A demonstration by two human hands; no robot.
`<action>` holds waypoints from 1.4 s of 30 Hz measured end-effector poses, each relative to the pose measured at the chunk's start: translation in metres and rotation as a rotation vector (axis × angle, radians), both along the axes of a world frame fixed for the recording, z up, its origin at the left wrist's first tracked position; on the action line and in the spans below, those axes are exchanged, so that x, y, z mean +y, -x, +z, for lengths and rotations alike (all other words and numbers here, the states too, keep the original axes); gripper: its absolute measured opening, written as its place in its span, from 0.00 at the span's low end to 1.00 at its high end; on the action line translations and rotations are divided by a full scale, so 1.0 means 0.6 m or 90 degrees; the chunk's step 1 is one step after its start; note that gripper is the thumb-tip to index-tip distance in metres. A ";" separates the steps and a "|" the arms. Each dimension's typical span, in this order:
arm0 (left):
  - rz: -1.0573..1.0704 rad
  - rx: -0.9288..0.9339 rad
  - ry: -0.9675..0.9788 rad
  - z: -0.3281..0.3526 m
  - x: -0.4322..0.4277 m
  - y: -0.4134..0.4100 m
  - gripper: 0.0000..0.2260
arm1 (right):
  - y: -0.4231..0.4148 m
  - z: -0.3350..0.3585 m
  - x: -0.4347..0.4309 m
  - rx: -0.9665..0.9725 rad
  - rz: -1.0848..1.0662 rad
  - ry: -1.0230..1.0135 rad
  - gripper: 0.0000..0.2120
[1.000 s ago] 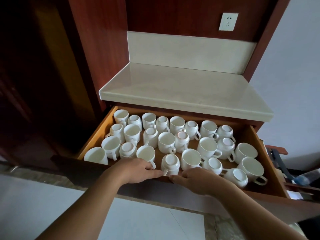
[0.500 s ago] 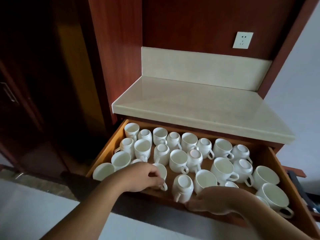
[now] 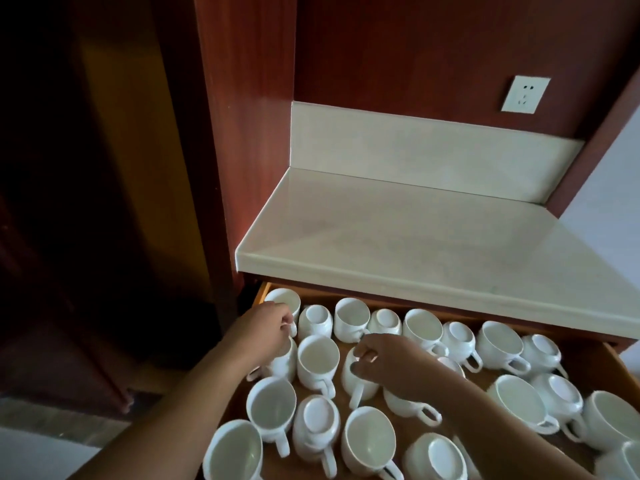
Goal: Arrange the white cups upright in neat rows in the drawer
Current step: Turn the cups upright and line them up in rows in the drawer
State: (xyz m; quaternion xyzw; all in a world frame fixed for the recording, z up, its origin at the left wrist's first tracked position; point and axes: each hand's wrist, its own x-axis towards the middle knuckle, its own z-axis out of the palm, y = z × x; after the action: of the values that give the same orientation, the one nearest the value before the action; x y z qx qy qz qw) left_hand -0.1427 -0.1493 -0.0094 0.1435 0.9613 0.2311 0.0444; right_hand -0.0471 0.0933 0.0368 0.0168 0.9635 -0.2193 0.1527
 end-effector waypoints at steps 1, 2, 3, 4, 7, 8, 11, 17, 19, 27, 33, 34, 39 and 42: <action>-0.015 0.009 0.009 -0.006 0.002 0.011 0.08 | 0.013 -0.006 -0.012 0.000 0.000 0.006 0.13; -0.025 0.020 0.023 -0.011 0.003 0.022 0.09 | 0.026 -0.014 -0.024 -0.002 0.001 0.007 0.13; -0.035 0.034 0.039 -0.016 0.006 0.033 0.08 | 0.040 -0.021 -0.034 -0.004 0.002 -0.003 0.13; -0.044 0.043 0.052 -0.020 0.009 0.043 0.08 | 0.053 -0.031 -0.044 -0.002 0.006 -0.022 0.15; -0.073 0.053 0.086 -0.030 0.021 0.064 0.03 | 0.085 -0.064 -0.067 0.003 0.001 -0.055 0.27; -0.086 0.057 0.102 -0.032 0.024 0.068 0.04 | 0.091 -0.072 -0.074 0.001 -0.001 -0.063 0.31; -0.109 0.075 0.130 -0.043 0.031 0.078 0.09 | 0.102 -0.089 -0.093 -0.005 0.000 -0.081 0.37; -0.107 0.070 0.149 -0.066 0.030 0.093 0.13 | 0.114 -0.107 -0.113 -0.024 0.007 -0.069 0.34; -0.112 0.074 0.134 -0.070 0.029 0.094 0.11 | 0.116 -0.106 -0.114 -0.026 0.013 -0.070 0.33; -0.111 0.165 0.120 -0.083 0.027 0.090 0.08 | 0.102 -0.110 -0.109 -0.052 0.054 -0.070 0.31; -0.103 0.141 0.199 -0.088 0.029 0.091 0.02 | 0.087 -0.110 -0.103 -0.079 0.110 -0.088 0.34; -0.101 0.133 0.206 -0.086 0.031 0.091 0.03 | 0.085 -0.109 -0.102 -0.086 0.110 -0.083 0.35; -0.129 0.093 0.241 -0.072 0.032 0.086 0.05 | 0.103 -0.087 -0.093 -0.020 0.024 -0.042 0.28; -0.129 0.046 0.207 -0.069 0.029 0.084 0.07 | 0.129 -0.083 -0.082 0.061 -0.011 -0.029 0.25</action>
State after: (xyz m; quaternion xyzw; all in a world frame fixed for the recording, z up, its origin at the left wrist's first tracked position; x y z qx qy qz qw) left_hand -0.1931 -0.1321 -0.0507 0.2388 0.9675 0.0619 0.0556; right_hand -0.1246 0.0440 -0.0128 0.0183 0.9742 -0.1993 0.1041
